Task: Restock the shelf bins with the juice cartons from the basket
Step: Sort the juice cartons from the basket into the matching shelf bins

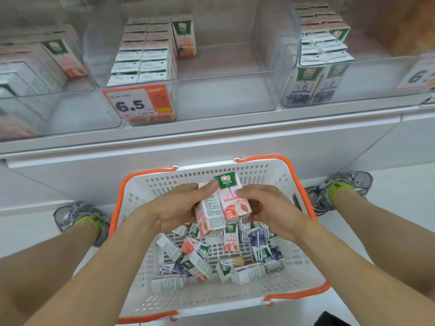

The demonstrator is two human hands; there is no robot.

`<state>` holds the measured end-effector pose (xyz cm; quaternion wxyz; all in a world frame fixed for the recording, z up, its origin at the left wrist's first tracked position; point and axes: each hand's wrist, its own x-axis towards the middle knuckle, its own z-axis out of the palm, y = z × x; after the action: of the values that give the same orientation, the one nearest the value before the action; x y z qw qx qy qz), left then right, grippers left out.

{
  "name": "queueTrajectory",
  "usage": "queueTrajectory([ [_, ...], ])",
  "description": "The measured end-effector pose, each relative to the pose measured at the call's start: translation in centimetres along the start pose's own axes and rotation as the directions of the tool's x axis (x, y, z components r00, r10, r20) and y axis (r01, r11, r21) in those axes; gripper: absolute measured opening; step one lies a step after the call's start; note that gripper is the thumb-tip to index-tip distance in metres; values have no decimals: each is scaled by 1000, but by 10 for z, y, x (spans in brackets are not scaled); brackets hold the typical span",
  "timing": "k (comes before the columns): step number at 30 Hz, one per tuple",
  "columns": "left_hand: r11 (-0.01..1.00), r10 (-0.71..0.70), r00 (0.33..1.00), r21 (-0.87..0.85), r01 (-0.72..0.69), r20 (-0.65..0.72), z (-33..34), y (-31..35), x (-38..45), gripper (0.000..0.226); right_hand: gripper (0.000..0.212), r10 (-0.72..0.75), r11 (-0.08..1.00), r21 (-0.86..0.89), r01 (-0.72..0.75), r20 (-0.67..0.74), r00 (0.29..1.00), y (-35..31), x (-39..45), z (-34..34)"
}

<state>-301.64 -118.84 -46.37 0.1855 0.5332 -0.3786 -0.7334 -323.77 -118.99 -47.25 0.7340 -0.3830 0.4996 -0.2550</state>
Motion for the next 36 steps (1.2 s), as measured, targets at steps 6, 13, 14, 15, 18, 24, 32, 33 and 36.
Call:
queueTrajectory([
  [6, 996, -24, 968, 74, 44, -251, -12, 26, -18, 89, 33, -76, 996, -30, 78, 60, 995, -4, -5, 1],
  [13, 928, -45, 991, 361, 88, -125, -20, 45, -46, 78, 54, -68, 996, -43, 73, 109, 992, -8, -6, 18],
  [14, 922, -42, 993, 379, 82, -112, -22, 46, -50, 76, 53, -64, 997, -43, 69, 113, 992, -8, -6, 20],
  [15, 918, -30, 994, 392, 68, -103, -26, 47, -52, 76, 53, -61, 997, -41, 66, 114, 992, -9, -6, 21],
  [18, 925, 35, 987, 380, 28, -159, -35, 48, -53, 78, 53, -62, 997, -47, 67, 105, 992, -14, -7, 24],
  [24, 957, 109, 936, 289, -8, -335, -33, 51, -46, 61, 49, -64, 998, 12, 63, 93, 994, -24, -5, 33],
  [32, 985, 64, 951, 174, -11, -303, -30, 63, -43, 36, 51, -101, 992, 78, 97, 46, 994, -31, 5, 33],
  [33, 986, 60, 952, 166, -9, -302, -28, 64, -43, 33, 51, -111, 991, 81, 107, 42, 993, -33, 5, 33],
  [36, 994, 48, 951, 113, -14, -307, -23, 64, -40, 29, 41, -146, 988, 48, 143, 47, 988, -41, 3, 33],
])
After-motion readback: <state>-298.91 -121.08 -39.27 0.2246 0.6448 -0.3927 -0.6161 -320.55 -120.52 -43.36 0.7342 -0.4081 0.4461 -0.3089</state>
